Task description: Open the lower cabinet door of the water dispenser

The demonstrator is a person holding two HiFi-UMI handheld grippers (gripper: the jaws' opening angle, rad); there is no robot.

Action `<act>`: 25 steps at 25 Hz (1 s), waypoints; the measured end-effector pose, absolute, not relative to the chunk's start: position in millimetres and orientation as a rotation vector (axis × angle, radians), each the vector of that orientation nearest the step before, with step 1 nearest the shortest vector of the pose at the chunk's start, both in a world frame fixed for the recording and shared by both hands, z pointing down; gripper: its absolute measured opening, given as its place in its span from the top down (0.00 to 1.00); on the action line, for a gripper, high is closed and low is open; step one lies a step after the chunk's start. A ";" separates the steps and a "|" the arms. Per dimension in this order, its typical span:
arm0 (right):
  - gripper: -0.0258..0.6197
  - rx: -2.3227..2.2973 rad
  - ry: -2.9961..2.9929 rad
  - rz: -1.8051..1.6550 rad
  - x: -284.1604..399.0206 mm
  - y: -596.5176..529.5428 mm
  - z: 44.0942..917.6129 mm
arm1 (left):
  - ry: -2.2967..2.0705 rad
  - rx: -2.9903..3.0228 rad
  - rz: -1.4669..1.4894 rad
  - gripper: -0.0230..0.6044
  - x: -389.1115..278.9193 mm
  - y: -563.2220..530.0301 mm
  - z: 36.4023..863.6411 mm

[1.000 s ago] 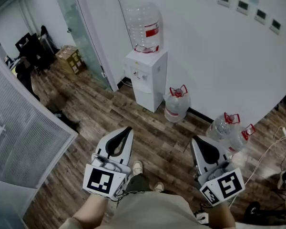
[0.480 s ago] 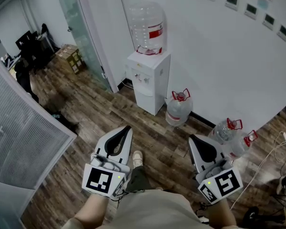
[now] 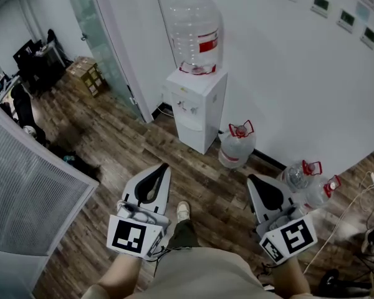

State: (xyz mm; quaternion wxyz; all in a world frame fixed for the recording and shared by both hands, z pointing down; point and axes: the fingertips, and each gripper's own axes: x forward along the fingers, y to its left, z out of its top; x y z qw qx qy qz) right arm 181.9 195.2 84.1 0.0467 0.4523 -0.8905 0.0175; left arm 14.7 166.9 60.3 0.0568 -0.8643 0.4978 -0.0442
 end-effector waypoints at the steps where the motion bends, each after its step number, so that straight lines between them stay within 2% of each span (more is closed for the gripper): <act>1: 0.95 1.384 -2.708 0.060 177.9 183.6 84.9 | 1.507 -2.625 -0.130 0.95 10.3 154.5 60.0; 18: 0.95 1.415 -2.649 0.095 73.8 -6.8 78.2 | 1.405 -2.720 -0.179 0.95 -73.2 -38.6 61.7; 25: 0.95 1.462 -2.613 0.116 61.6 -55.2 84.9 | 1.368 -2.738 -0.195 0.95 -88.8 -85.8 69.7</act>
